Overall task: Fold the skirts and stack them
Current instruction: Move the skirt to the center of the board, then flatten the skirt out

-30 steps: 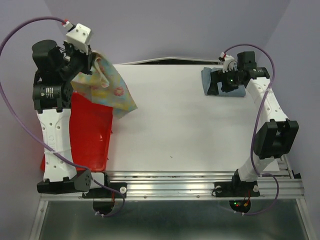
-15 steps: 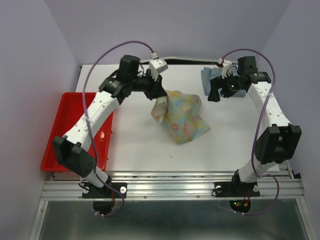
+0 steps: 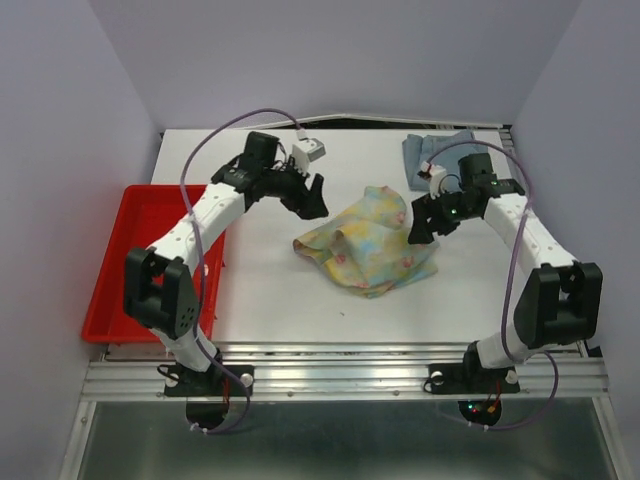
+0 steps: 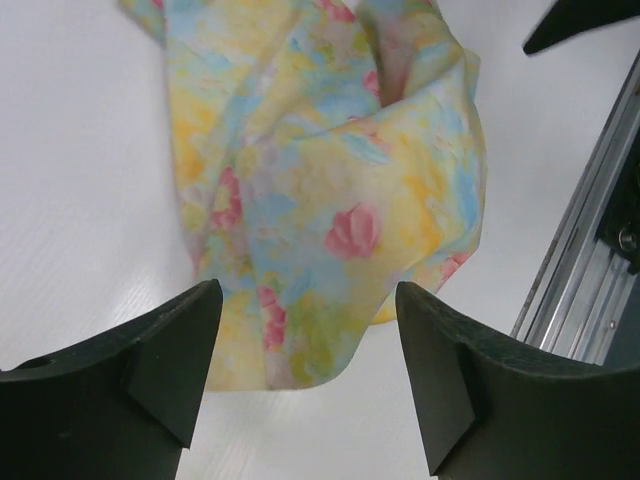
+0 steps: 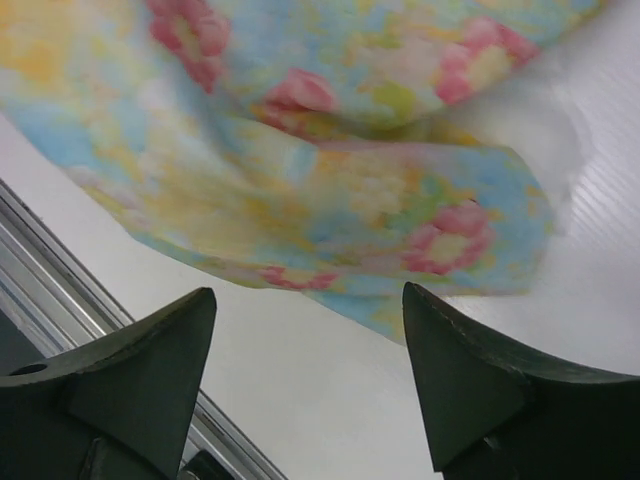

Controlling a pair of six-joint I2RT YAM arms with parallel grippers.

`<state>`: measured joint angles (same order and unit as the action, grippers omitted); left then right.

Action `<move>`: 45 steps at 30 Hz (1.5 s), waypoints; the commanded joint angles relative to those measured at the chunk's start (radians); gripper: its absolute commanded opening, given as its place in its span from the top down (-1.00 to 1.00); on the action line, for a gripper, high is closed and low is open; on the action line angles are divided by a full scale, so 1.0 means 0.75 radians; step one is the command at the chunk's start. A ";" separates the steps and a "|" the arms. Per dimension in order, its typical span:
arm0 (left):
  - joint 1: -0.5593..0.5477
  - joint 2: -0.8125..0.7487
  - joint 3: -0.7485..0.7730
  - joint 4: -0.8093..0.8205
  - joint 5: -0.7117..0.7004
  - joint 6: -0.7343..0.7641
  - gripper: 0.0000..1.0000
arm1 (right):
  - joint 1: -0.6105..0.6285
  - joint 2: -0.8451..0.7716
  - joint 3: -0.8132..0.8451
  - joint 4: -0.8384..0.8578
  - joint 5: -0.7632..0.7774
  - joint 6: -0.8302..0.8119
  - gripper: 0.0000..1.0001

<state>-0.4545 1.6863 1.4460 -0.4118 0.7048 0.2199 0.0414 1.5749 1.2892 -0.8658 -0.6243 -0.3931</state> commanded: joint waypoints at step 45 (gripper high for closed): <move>0.242 -0.057 -0.324 0.273 -0.163 -0.111 1.00 | 0.571 -0.310 -0.046 0.527 0.661 0.017 0.99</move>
<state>-0.2817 1.7836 1.1637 -0.1432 0.5465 0.0826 0.5453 1.3918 1.1488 -0.4152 0.0257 -0.3267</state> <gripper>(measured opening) 0.017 0.019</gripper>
